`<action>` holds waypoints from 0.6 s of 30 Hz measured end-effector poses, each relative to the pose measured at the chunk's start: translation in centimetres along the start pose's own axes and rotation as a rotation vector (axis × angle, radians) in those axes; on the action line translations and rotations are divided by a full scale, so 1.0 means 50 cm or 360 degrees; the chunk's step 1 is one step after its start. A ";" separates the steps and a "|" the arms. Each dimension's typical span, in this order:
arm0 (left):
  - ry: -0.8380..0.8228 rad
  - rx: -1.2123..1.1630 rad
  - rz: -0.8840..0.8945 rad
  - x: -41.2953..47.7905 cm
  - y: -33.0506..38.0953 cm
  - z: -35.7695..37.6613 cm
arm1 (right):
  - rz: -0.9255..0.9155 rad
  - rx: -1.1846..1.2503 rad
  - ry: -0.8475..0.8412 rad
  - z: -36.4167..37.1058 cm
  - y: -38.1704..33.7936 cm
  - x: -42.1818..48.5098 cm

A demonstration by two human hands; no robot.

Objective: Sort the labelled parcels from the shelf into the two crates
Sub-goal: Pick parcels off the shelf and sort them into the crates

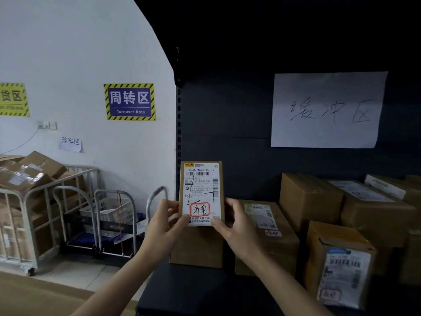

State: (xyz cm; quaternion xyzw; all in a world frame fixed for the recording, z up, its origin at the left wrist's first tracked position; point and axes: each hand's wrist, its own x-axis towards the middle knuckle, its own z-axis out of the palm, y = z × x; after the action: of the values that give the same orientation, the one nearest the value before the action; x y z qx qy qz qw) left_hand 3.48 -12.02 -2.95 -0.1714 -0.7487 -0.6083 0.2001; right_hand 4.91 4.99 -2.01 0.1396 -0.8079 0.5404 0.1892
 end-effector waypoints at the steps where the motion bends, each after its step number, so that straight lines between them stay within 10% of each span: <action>1: -0.0008 -0.0013 0.0004 0.000 0.001 0.000 | -0.0001 0.0000 0.0008 0.000 0.000 -0.001; 18: -0.0015 -0.0099 0.0067 -0.037 0.005 0.003 | -0.0040 -0.0032 0.0022 -0.011 -0.003 -0.039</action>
State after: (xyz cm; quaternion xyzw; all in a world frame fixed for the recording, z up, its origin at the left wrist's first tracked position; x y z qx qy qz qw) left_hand 5.18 -11.84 -3.68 -0.1963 -0.7265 -0.6262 0.2040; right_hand 6.81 5.47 -2.61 0.1443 -0.8101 0.5308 0.2030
